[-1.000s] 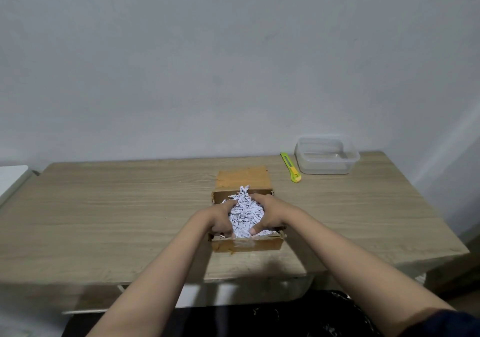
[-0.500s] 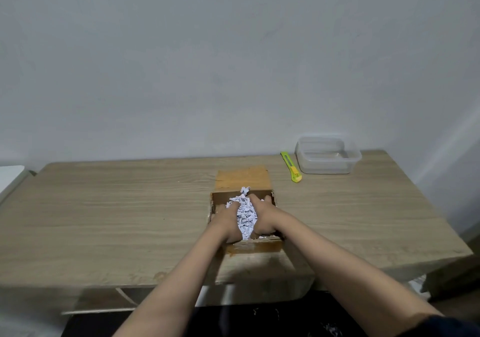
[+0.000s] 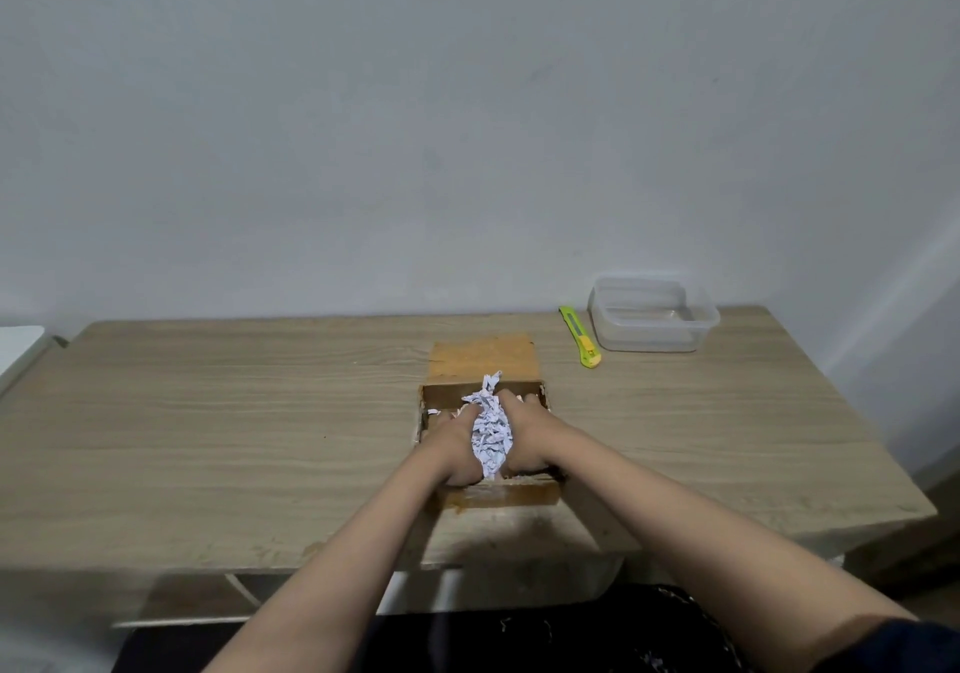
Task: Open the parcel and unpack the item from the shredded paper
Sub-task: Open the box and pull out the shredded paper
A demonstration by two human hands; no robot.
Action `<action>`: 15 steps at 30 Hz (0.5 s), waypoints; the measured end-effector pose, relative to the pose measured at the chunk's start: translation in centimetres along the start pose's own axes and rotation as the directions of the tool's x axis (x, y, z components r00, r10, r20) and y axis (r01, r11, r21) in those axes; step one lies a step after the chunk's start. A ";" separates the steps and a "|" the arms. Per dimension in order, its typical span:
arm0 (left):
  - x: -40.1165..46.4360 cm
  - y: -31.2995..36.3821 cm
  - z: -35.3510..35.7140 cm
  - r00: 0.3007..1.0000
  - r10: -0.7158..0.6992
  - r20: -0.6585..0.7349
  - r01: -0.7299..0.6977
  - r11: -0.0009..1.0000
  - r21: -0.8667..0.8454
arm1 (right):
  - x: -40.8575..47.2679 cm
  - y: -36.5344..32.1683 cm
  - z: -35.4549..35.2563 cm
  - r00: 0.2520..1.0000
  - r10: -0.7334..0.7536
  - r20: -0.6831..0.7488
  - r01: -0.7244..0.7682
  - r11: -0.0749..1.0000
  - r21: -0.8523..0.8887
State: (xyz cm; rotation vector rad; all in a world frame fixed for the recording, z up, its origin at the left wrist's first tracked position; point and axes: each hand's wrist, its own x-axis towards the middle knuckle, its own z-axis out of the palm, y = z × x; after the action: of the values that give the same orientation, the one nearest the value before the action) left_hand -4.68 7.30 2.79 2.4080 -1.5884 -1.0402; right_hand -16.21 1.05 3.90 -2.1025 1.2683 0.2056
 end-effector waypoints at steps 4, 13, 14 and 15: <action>0.4 0.3 -0.1 0.999 -0.040 0.025 0.039 0.998 0.044 | 0.4 -0.1 0.4 1.000 0.022 -0.014 -0.022 0.999 -0.032; 1.2 -0.6 -0.2 0.999 -0.029 0.033 0.030 0.998 -0.047 | 0.9 0.8 0.7 0.995 0.072 0.068 -0.070 0.997 -0.025; 1.2 -0.7 -0.2 1.000 -0.020 0.017 0.021 0.997 -0.072 | 0.8 0.9 0.6 0.995 0.065 0.072 -0.066 0.998 0.003; 1.2 -0.8 -0.2 1.000 -0.009 0.004 0.009 0.995 -0.098 | 0.7 1.0 0.5 0.996 0.057 0.066 -0.058 0.998 0.024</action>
State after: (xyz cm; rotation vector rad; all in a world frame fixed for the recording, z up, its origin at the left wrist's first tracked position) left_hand -3.68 6.63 2.02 2.3524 -1.4918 -1.0972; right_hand -16.58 0.55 2.77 -2.0221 1.2868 0.2795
